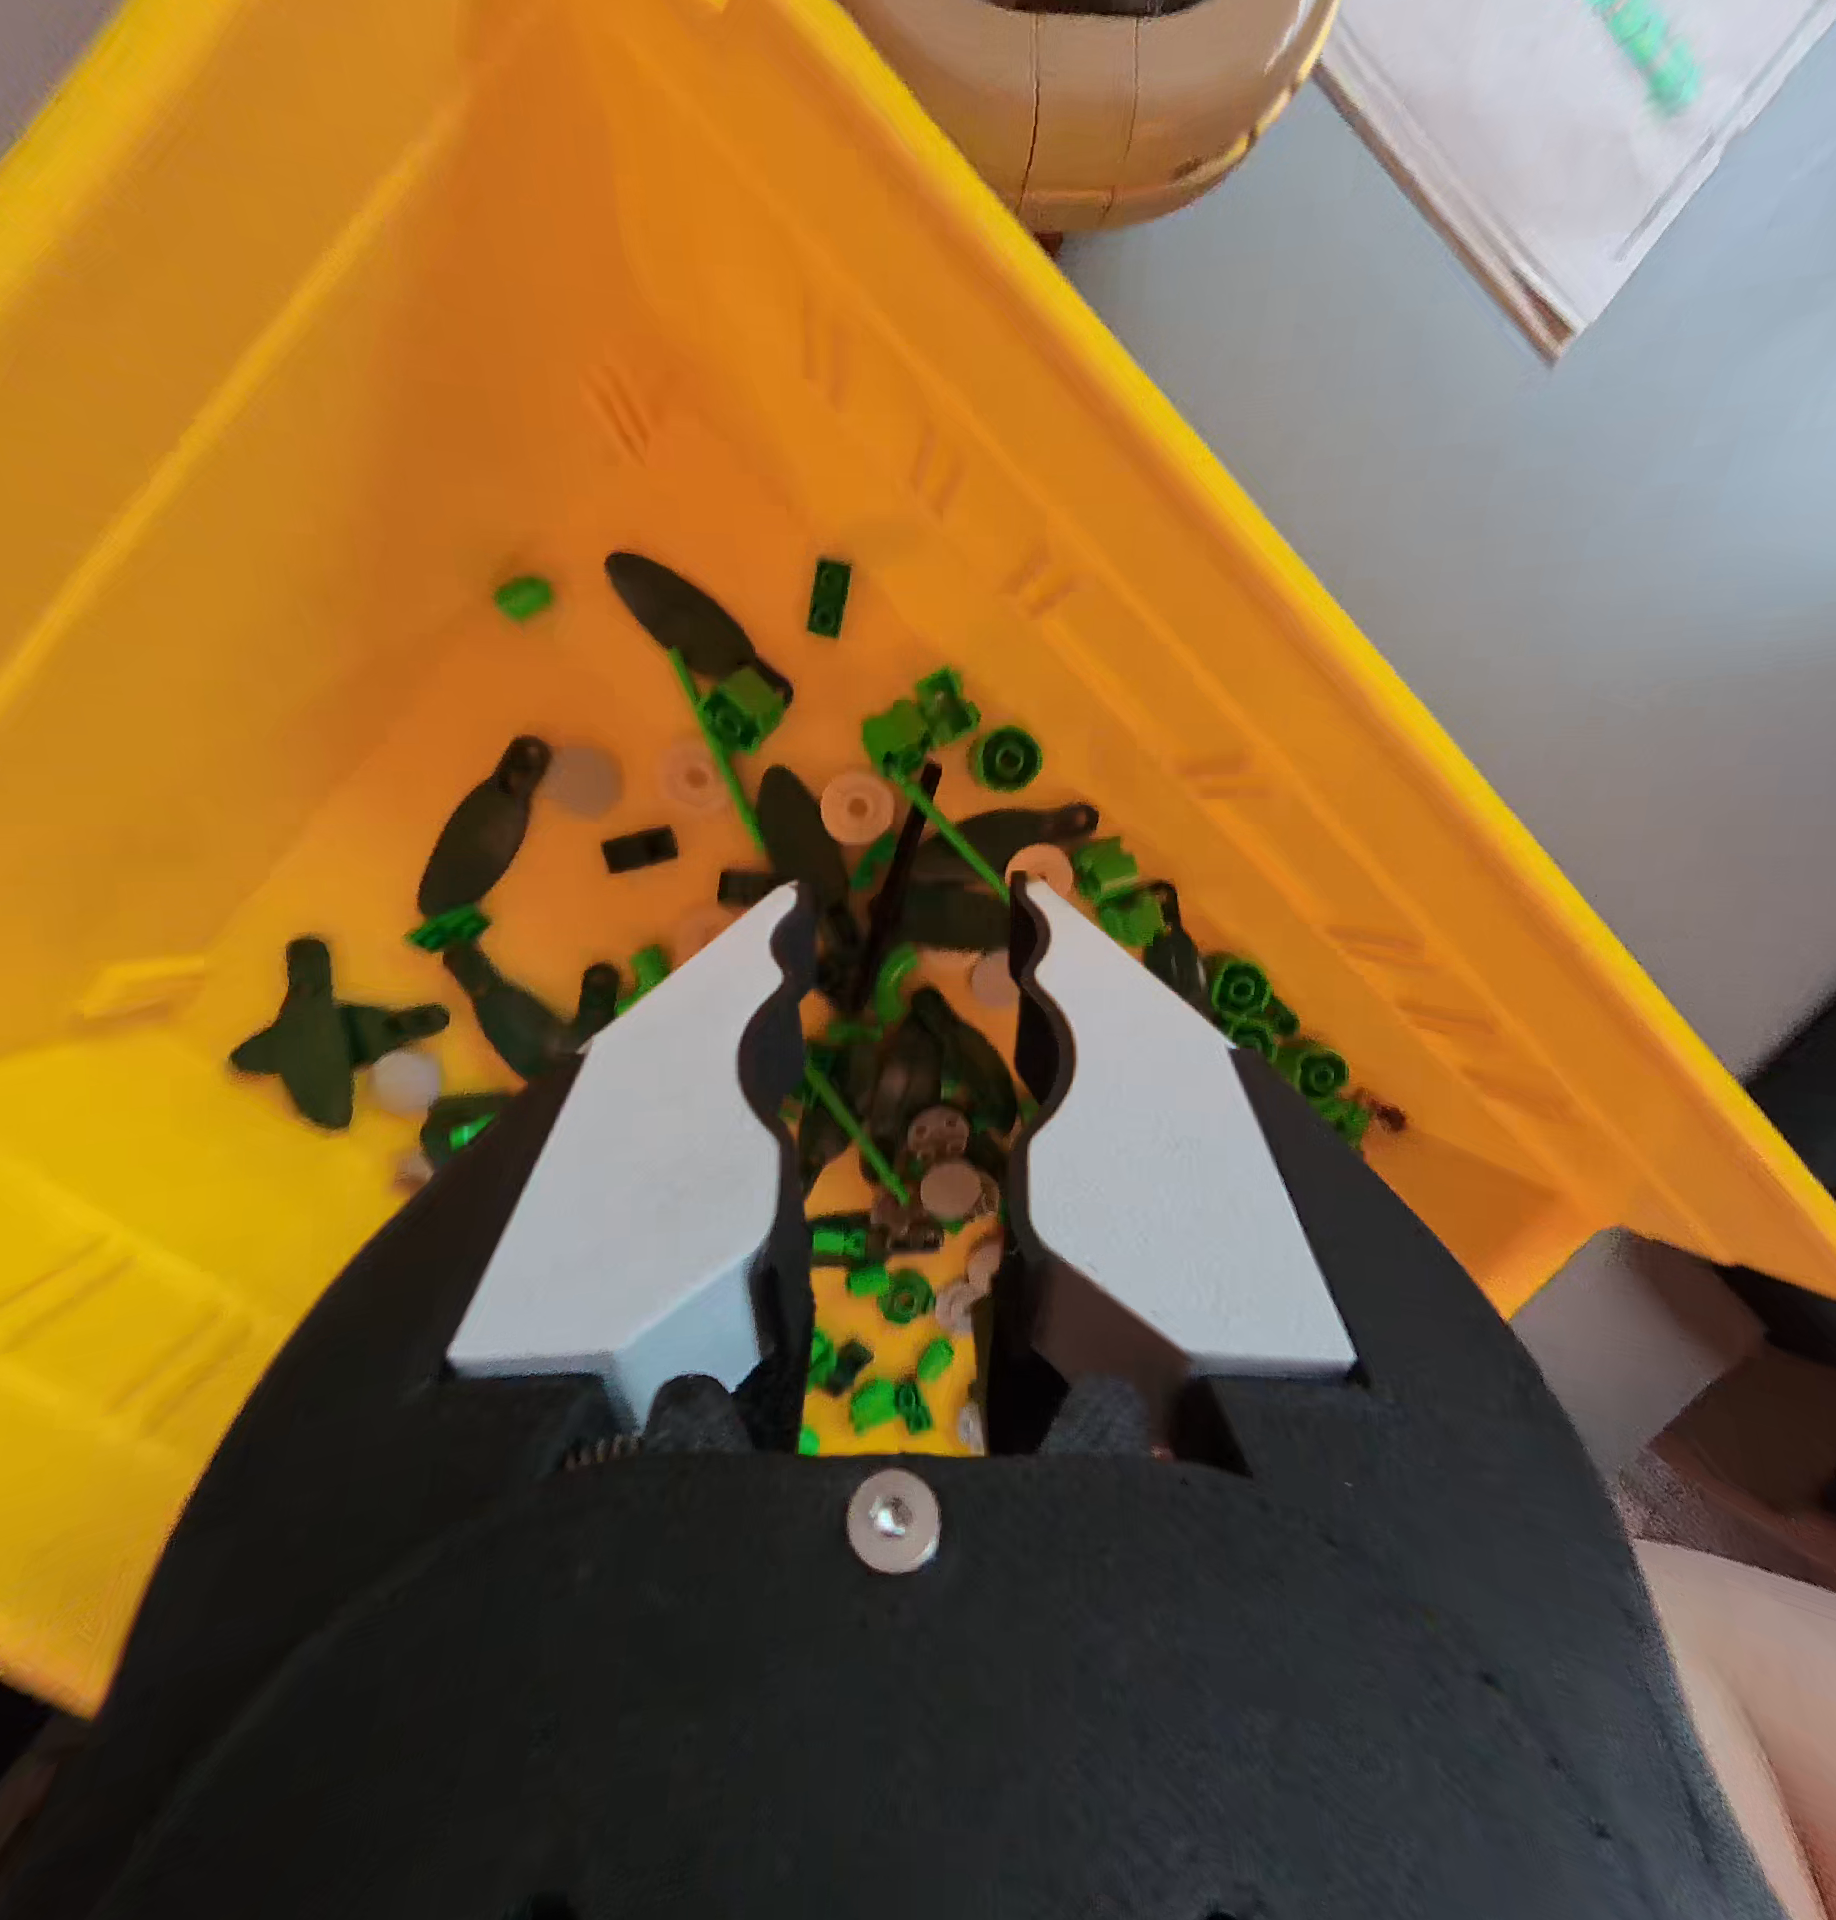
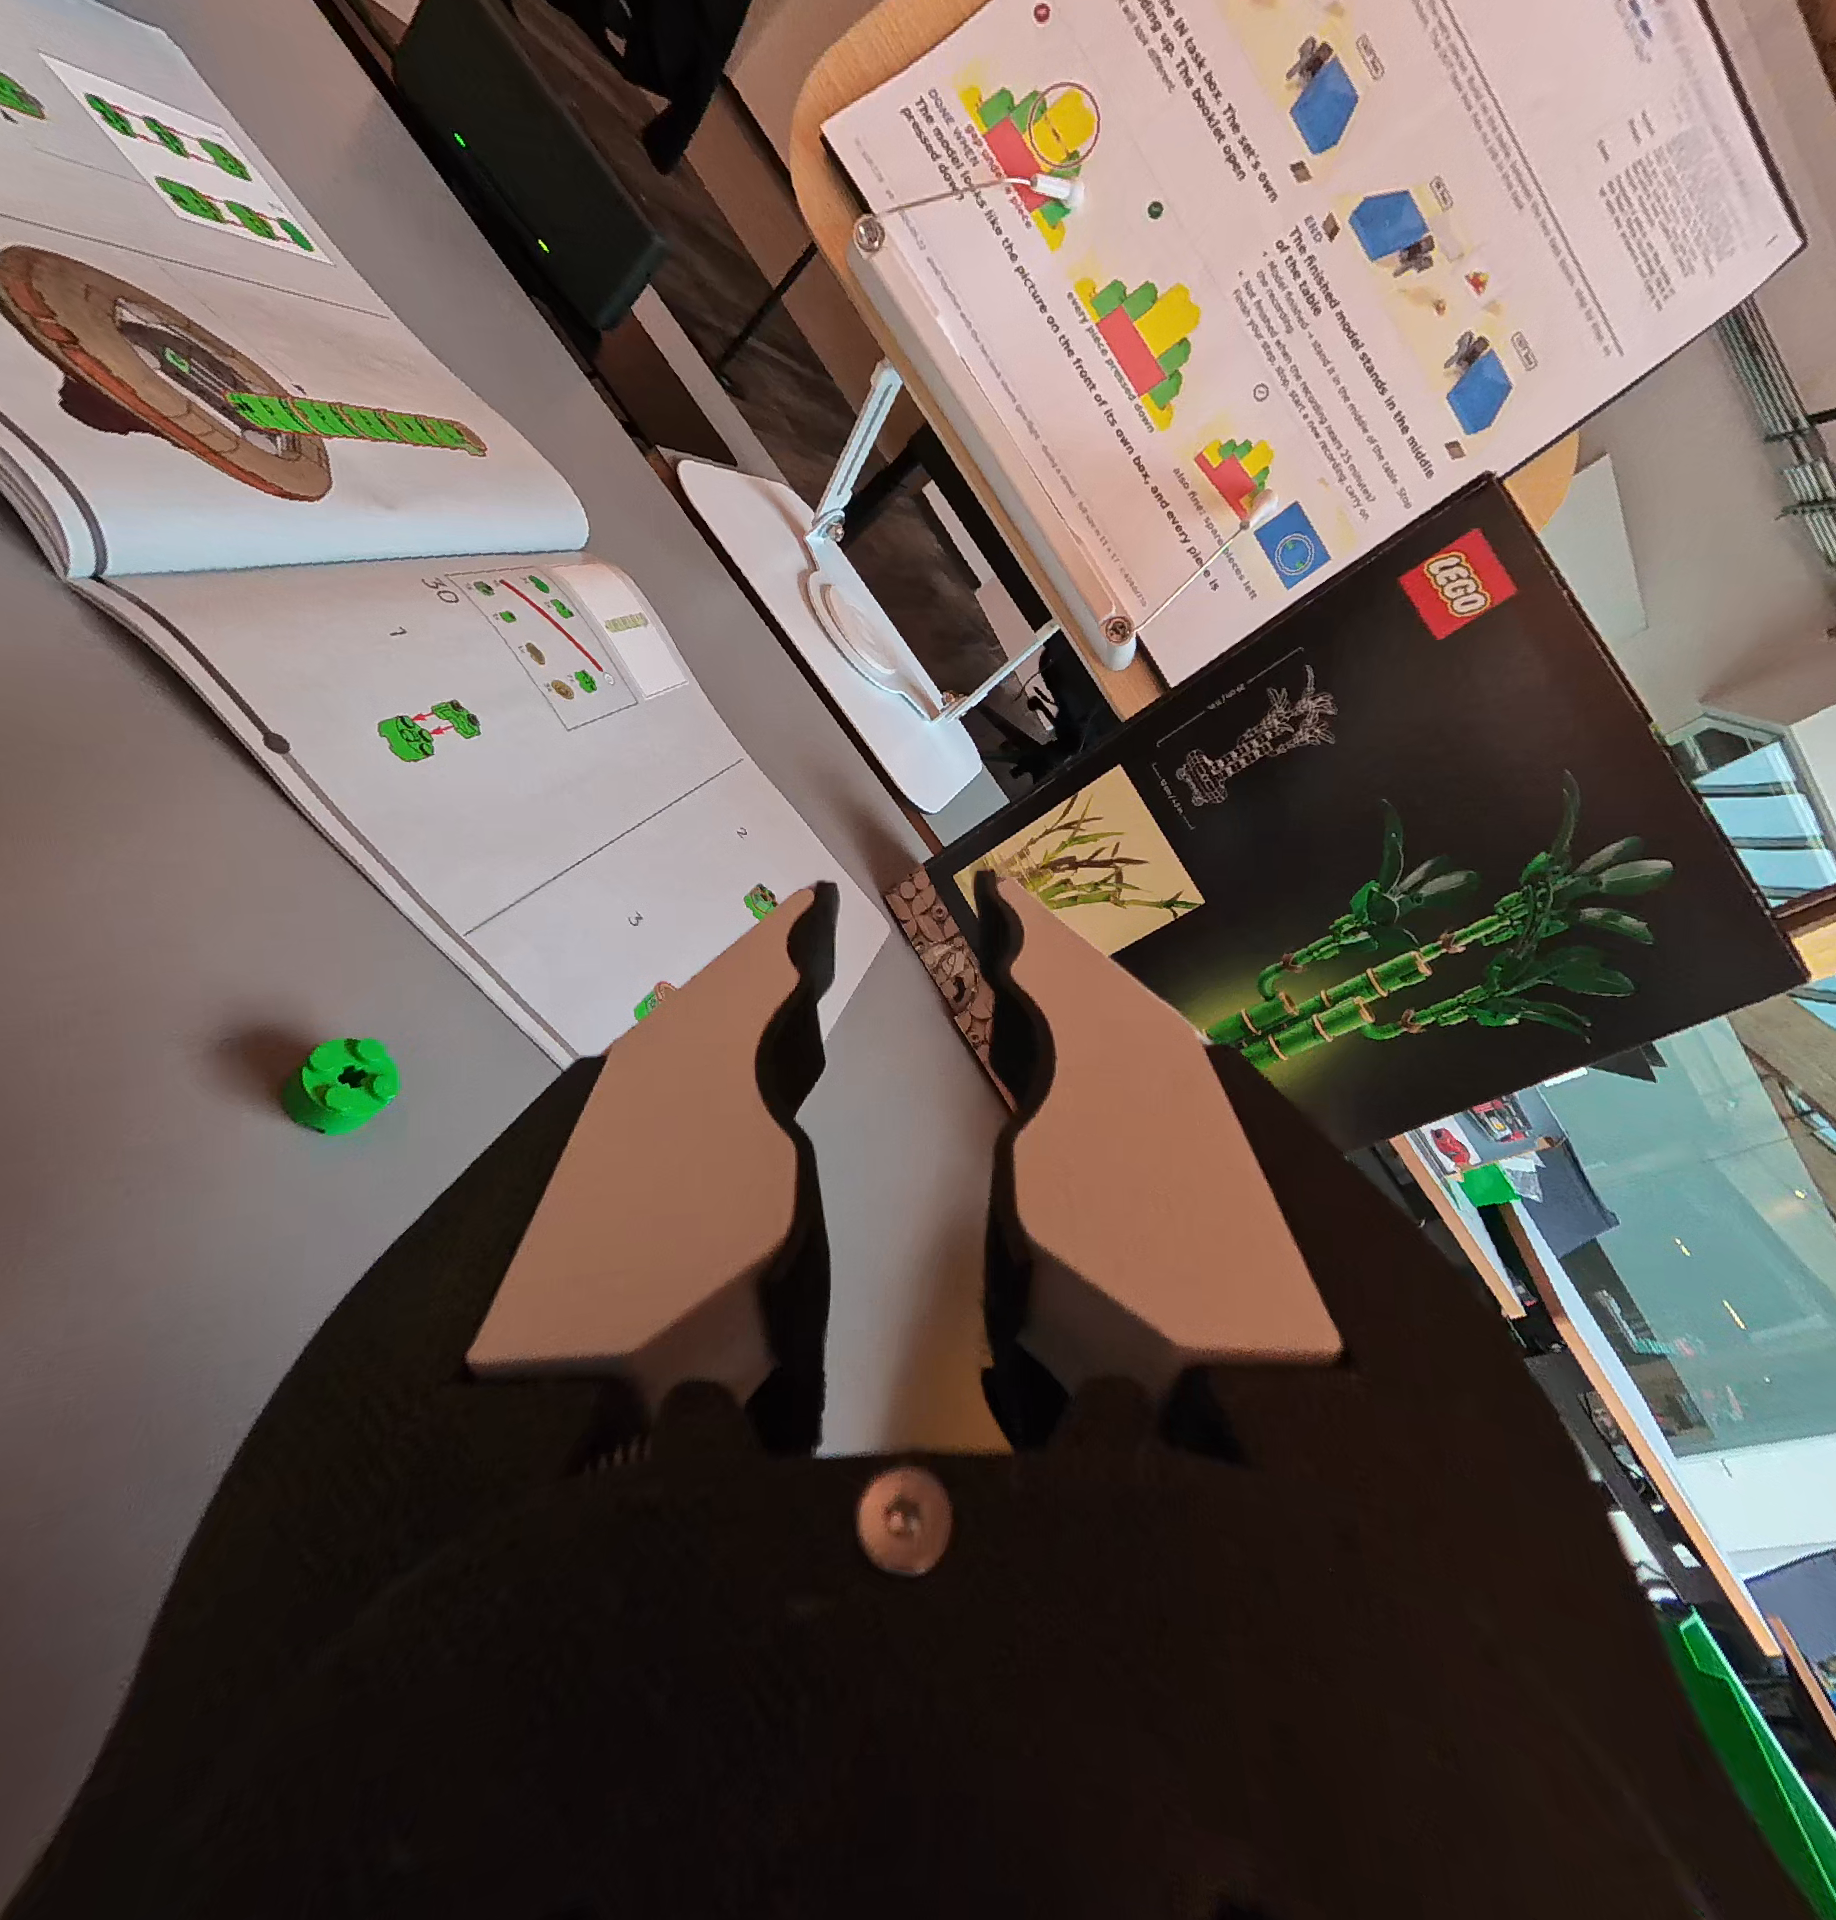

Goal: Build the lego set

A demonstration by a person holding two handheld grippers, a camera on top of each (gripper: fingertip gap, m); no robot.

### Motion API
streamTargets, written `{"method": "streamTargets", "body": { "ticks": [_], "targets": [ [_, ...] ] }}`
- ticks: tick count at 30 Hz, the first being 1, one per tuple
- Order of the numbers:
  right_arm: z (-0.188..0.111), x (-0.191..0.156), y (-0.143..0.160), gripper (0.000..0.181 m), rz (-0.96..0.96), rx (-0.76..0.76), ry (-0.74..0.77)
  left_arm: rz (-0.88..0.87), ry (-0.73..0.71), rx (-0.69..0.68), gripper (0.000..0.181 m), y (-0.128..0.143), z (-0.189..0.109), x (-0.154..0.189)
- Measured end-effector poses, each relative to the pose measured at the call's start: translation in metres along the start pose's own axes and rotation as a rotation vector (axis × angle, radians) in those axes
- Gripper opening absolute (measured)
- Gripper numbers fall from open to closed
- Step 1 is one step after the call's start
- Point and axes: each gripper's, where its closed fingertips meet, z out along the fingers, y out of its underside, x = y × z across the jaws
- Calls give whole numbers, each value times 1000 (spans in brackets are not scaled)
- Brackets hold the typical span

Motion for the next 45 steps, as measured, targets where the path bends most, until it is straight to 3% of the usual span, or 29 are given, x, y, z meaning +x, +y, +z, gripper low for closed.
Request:
{"method": "streamTargets", "body": {
  "ticks": [9,19,29,35,38,40,42,45],
  "targets": [
    [2,5,7,27,0,-29,14,23,7,32,35,-19,20,-8],
    [2,2,8,26,-11,-40,1,31,65,2,31,-12,34,-5],
    [-2,6,10,26,3,-33,5,33,34,-50,28,-7,46,-9],
    [-3,8,8,26,10,-23,7,65,-1,-38,14,-11,45,-13],
    [-5,9,3,26,9,-7,9,68,-72,-1,13,-16,28,-20],
    [-7,9,-6,26,-11,13,14,65,-139,74,13,-24,-1,-20],
    [-10,9,-21,26,-28,48,17,88,-175,253,12,-47,-43,-6],
    [-13,0,-54,27,-26,113,-23,154,-103,597,12,-89,-109,48]
  ]
}}
